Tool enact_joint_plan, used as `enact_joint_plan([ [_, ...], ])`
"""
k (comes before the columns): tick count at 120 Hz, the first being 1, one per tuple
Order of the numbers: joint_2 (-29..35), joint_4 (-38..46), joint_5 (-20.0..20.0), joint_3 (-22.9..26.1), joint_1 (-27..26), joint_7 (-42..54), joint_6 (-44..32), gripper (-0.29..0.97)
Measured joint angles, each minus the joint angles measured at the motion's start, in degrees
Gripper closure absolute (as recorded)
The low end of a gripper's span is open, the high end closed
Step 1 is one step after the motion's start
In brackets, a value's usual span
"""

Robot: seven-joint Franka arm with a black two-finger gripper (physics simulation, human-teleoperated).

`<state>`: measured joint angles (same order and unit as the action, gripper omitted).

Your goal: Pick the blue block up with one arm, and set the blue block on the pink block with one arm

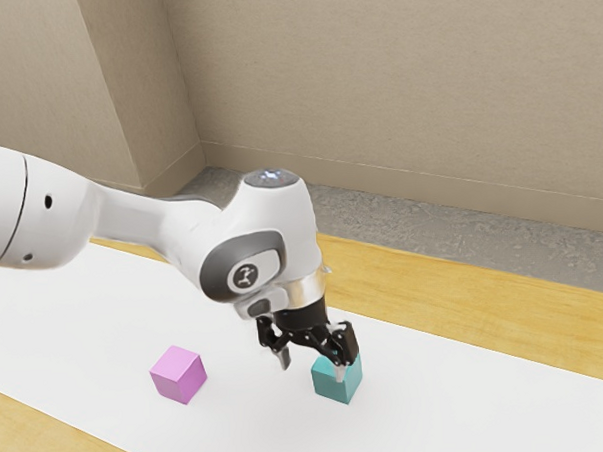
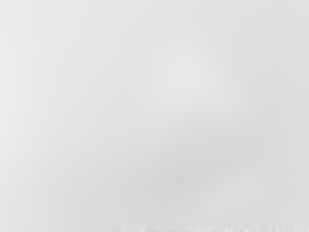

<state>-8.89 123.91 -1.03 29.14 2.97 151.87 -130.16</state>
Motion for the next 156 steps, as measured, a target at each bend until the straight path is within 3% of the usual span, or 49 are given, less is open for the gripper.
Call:
enact_joint_plan([
  [33, -4.96, -2.23, -2.92, -3.28, -0.07, 14.13, -3.42, 0.0],
  [48, -6.14, -3.55, -3.23, -3.36, -0.13, 14.13, -5.83, 0.0],
  [65, -6.52, -3.8, -6.33, -3.42, -0.21, 14.13, -6.19, 0.0],
  [103, -7.47, -5.34, 0.24, -3.22, -0.23, 14.13, -3.39, 0.0],
  [156, -9.2, -6.17, 1.25, -2.09, -0.41, 14.13, -3.21, 0.0],
])
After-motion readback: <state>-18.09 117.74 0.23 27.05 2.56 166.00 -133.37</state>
